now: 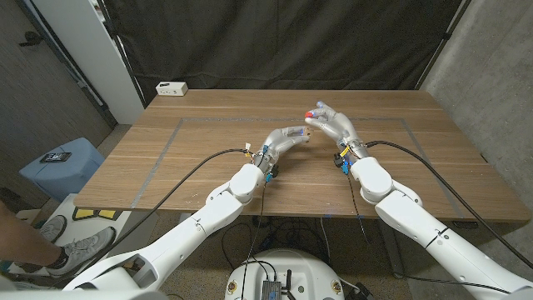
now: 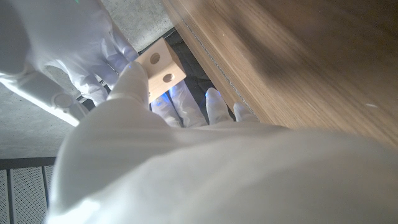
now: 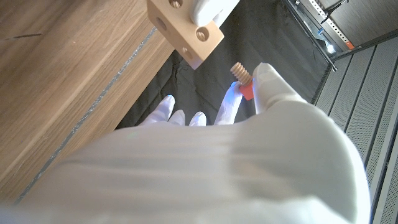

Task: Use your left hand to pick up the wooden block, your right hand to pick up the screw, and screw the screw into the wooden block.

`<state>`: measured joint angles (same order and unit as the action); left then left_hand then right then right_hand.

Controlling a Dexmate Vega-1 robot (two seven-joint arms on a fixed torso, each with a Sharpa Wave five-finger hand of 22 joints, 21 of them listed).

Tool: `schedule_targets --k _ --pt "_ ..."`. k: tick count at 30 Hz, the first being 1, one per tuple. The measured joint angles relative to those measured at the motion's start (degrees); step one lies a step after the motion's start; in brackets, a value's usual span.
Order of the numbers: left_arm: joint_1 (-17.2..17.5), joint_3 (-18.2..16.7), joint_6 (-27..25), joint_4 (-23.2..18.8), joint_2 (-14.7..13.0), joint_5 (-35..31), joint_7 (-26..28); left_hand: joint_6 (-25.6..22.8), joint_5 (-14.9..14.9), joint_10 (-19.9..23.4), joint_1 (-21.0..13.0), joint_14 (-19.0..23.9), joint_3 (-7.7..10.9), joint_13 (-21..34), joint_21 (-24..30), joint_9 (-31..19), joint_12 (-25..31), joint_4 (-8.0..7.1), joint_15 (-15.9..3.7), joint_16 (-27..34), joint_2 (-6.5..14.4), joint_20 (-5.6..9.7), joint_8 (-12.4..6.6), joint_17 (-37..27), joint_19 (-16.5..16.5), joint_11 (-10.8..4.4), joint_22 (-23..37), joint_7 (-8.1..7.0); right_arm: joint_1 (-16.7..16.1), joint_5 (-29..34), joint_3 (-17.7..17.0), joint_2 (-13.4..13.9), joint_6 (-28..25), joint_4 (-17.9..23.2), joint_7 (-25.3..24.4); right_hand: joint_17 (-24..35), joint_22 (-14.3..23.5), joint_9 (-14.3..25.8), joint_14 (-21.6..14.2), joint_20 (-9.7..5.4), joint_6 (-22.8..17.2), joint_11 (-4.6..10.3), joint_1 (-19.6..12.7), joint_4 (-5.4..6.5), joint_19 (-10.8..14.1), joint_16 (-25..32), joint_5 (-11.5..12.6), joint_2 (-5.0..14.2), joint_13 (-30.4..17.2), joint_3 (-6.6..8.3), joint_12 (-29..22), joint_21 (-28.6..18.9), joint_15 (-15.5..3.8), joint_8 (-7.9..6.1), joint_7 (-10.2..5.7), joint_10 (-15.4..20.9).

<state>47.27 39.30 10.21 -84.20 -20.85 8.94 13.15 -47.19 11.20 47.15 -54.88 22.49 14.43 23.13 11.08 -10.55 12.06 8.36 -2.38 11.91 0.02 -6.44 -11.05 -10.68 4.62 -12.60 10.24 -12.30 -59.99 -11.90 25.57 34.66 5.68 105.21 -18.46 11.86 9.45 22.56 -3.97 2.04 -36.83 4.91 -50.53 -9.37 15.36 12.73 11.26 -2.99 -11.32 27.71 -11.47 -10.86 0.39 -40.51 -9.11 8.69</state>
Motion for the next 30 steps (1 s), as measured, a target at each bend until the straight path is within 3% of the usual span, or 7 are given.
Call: schedule_targets --k 30 --pt "0.4 -0.1 0.4 -0.6 -0.2 -0.6 0.5 0.0 0.0 0.0 0.0 0.0 -0.17 0.0 0.0 0.0 0.0 -0.17 0.00 0.0 0.0 0.00 0.06 0.0 0.0 0.00 0.0 0.00 -0.4 0.3 0.3 0.0 1.3 -0.8 0.5 0.3 0.0 -0.3 0.0 0.00 0.0 0.32 0.0 0.24 0.0 0.0 0.0 0.00 0.0 -0.24 0.0 0.0 0.01 0.01 0.00 -0.3"
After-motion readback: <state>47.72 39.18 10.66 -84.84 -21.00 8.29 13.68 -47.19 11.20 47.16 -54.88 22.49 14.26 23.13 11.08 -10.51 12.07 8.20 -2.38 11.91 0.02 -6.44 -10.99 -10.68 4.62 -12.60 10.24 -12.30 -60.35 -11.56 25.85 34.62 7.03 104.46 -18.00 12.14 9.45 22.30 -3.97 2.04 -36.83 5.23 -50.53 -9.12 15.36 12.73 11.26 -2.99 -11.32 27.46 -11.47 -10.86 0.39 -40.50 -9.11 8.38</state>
